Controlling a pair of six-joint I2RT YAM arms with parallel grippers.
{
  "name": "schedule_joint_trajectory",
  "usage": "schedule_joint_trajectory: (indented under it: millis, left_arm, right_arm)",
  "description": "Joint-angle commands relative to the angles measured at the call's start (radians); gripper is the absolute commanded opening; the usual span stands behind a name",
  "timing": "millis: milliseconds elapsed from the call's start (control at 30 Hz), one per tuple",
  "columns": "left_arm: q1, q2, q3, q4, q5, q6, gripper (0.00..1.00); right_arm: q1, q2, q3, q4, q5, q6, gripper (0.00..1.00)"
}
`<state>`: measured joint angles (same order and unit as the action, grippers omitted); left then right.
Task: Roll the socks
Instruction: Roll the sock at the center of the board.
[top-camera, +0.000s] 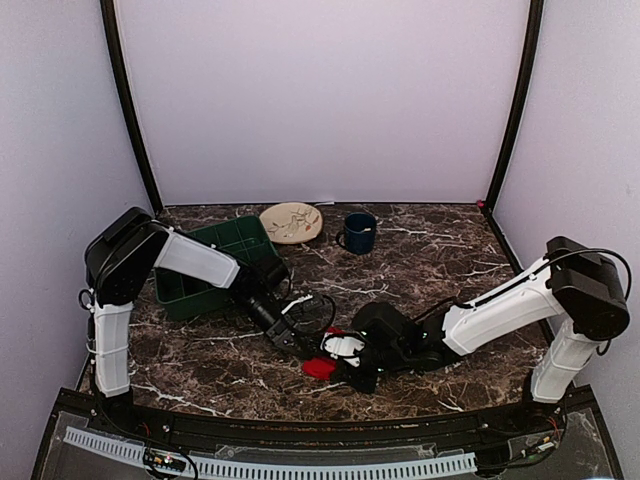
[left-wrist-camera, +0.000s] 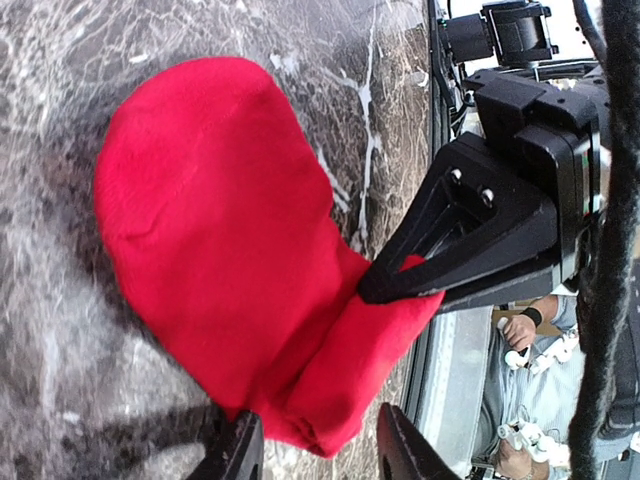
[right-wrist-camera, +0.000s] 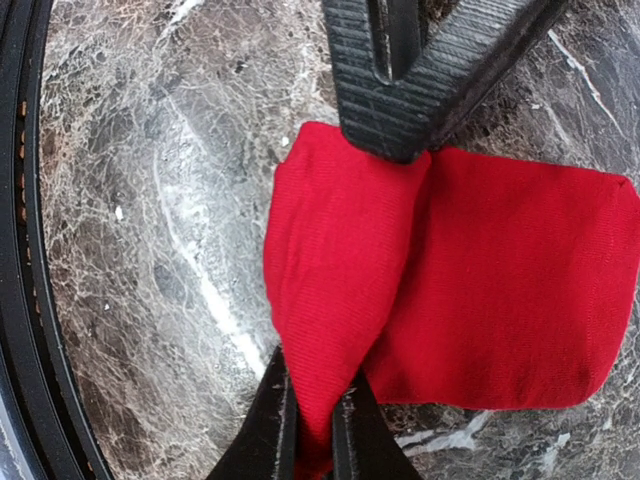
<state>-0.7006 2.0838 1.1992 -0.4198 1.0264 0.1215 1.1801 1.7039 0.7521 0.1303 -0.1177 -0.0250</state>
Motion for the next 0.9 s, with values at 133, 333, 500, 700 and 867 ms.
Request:
schedule_joint_trajectory:
  millis: [133,333,500,700,867]
  left_arm:
    - [0.02,-0.067,-0.046,0.01,-0.118,-0.024,0.41]
    - [0.035,-0.112,-0.067,0.065,-0.151,-0.051,0.41]
    - [0.04,-0.162,-0.125,0.142,-0.194,-0.098,0.41]
    - [0.039,-0.277,-0.239,0.312,-0.265,-0.173,0.43]
    - [0.026,-0.377,-0.342,0.433,-0.373,-0.198,0.45]
  right_arm:
    - [-0.031,0.01,0.009,0.014,-0.084,0.043,0.01]
    - [-0.066,0.021,0.015,0.014,-0.162,0.075,0.02]
    - [-0.094,0.034,0.02,0.009,-0.219,0.099,0.02]
    - [-0.128,0.067,0.035,-0.008,-0.308,0.135,0.02]
    - [-0.152,0.083,0.047,-0.004,-0.391,0.169,0.02]
